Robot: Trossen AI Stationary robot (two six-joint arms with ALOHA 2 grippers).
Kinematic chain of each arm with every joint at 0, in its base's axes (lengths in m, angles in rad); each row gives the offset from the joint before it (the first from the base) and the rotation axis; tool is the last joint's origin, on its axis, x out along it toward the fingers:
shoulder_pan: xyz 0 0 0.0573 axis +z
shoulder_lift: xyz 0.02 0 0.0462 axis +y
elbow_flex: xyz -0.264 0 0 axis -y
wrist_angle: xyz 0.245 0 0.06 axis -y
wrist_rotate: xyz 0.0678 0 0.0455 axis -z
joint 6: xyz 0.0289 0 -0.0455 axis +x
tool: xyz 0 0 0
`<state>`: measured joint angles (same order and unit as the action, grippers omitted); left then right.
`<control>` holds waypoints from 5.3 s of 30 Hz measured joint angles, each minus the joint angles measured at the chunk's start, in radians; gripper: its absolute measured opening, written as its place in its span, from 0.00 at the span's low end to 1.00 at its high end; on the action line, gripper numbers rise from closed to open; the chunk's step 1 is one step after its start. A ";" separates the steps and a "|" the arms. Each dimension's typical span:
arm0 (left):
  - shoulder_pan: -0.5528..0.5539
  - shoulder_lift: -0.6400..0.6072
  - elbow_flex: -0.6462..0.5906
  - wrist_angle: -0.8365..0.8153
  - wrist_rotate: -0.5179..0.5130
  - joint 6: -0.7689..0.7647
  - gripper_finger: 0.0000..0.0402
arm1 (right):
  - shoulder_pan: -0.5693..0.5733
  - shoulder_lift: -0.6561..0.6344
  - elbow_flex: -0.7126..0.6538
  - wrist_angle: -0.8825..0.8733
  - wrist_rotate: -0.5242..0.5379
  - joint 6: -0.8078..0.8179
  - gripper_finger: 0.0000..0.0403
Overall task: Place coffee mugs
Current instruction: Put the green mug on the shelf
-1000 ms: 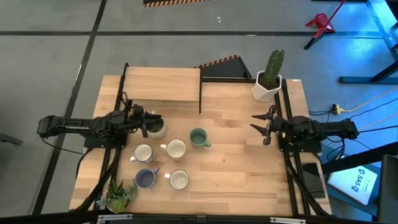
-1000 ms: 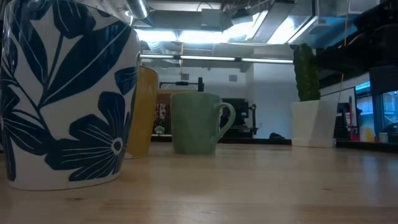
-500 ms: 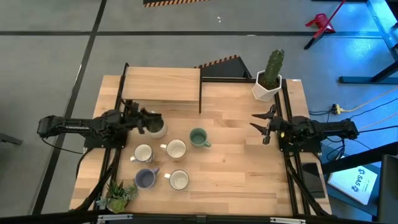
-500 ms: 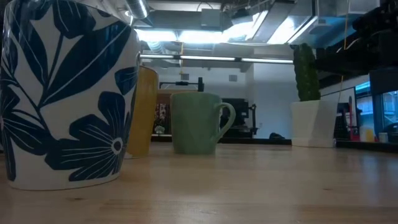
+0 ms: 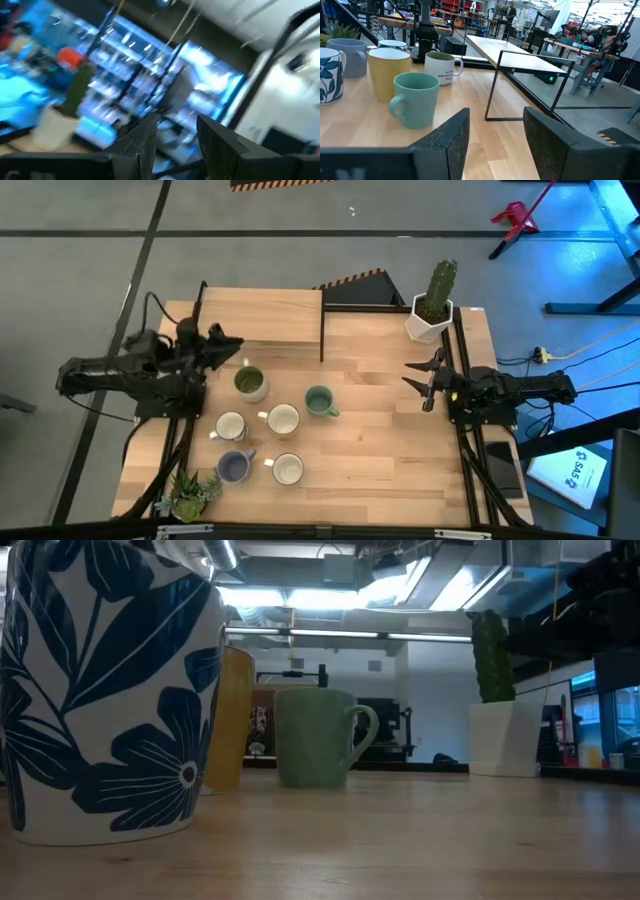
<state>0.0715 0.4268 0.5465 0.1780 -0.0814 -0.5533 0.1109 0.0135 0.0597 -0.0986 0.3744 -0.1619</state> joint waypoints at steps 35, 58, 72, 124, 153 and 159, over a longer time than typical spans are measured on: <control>0.000 0.486 0.233 -1.147 0.084 0.512 0.49 | 0.000 0.002 0.000 -0.001 0.000 -0.003 0.44; -0.001 0.735 0.186 -1.025 0.014 0.295 0.49 | 0.000 0.012 -0.001 0.000 0.001 -0.012 0.44; -0.021 0.864 0.186 -1.000 -0.032 0.192 0.08 | 0.000 0.016 -0.001 -0.001 0.000 -0.012 0.44; 0.501 1.389 1.320 -1.345 0.072 0.829 0.04 | 0.000 0.017 -0.001 0.000 0.061 -0.030 0.44; 0.484 1.449 1.356 -1.310 0.023 0.986 0.22 | 0.000 0.017 -0.001 0.001 0.081 -0.030 0.44; 0.471 1.448 1.356 -1.259 -0.007 0.981 0.24 | 0.000 0.017 -0.001 0.001 0.080 -0.030 0.44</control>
<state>0.5428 1.8750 1.9022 -1.0811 -0.0888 0.4279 0.1110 0.0307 0.0586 -0.0978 0.4549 -0.1917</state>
